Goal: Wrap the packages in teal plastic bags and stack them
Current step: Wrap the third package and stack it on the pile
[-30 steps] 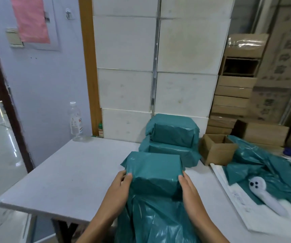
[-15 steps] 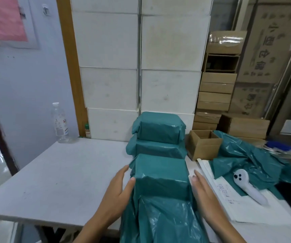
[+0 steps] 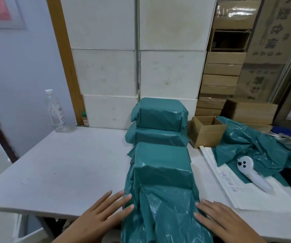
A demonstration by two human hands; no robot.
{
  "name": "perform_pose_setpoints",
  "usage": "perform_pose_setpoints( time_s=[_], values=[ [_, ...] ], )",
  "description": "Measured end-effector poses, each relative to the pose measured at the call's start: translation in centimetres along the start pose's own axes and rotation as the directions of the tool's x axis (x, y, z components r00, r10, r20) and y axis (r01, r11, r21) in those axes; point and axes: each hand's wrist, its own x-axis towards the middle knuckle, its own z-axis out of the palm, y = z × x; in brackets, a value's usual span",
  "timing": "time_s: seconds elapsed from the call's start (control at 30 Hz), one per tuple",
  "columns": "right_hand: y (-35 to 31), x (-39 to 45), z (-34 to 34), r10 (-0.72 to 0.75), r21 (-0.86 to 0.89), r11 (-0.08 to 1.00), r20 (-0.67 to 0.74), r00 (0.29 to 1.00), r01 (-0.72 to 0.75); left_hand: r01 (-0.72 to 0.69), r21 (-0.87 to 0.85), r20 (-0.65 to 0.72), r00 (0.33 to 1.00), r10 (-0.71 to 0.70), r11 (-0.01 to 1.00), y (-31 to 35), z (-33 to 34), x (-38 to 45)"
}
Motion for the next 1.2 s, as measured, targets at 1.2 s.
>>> perform_pose_setpoints(
  time_s=[1.2],
  values=[
    [2.1, 5.8, 0.5, 0.127, 0.382, 0.903, 0.199, 0.972, -0.197, 0.134, -0.516, 0.061, 0.991, -0.12, 0.846, -2.4, 0.7, 8.2]
  ],
)
